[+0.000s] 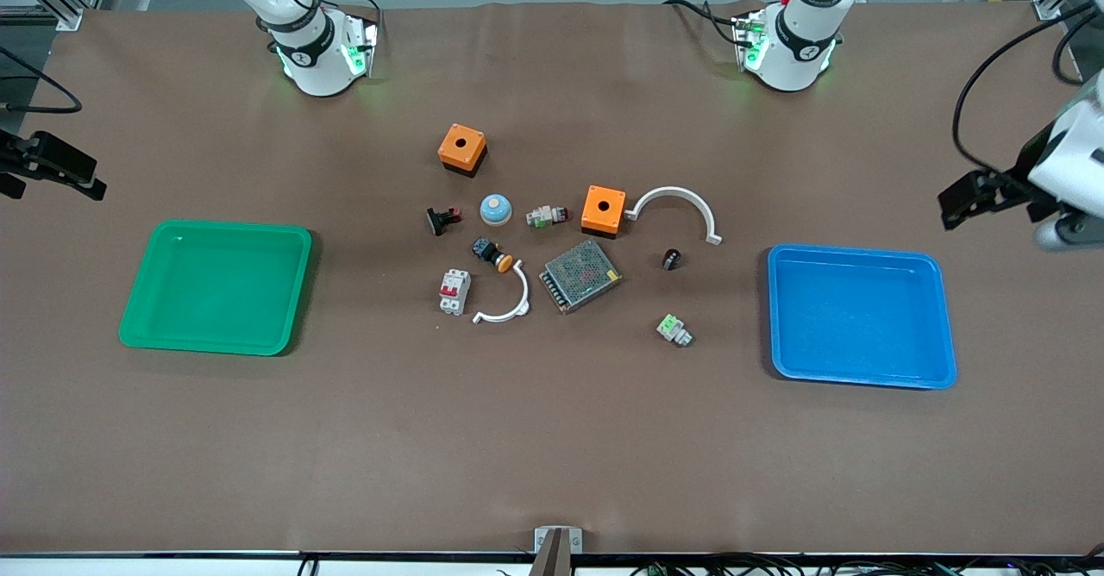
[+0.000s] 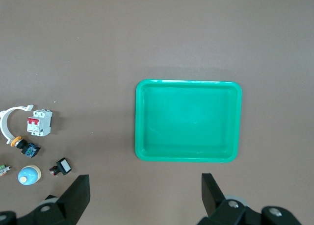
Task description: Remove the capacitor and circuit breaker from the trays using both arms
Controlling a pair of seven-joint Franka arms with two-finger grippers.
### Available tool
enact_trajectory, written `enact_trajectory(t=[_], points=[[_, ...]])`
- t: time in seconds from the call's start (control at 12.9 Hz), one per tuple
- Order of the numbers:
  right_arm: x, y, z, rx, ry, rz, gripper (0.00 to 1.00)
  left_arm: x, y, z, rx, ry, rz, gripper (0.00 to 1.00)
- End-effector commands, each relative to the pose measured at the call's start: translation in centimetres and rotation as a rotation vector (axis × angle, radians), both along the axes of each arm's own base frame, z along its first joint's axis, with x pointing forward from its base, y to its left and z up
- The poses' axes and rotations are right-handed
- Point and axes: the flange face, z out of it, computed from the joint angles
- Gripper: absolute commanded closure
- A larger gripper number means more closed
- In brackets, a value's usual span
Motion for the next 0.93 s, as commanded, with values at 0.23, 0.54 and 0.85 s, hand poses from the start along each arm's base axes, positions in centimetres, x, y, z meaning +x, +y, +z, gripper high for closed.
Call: enact_trajectory(t=[0.23,0.54,0.85], points=[[0.0,-0.2,0.7,-0.011,-0.008,0.008,0.0,-4.0,2.0,0.8,-0.094,0.015,0.027,0.0],[-0.2,-0.2,1.3,-0.004,-0.016,0.006,0.0,-4.5,0.8,1.2,-0.095,0.023,0.023,0.0],[-0.2,-0.2,1.3,-0.004,-0.016,0.004,0.0,-4.8,-1.4,1.3,-0.099,0.028,-0.014,0.0]])
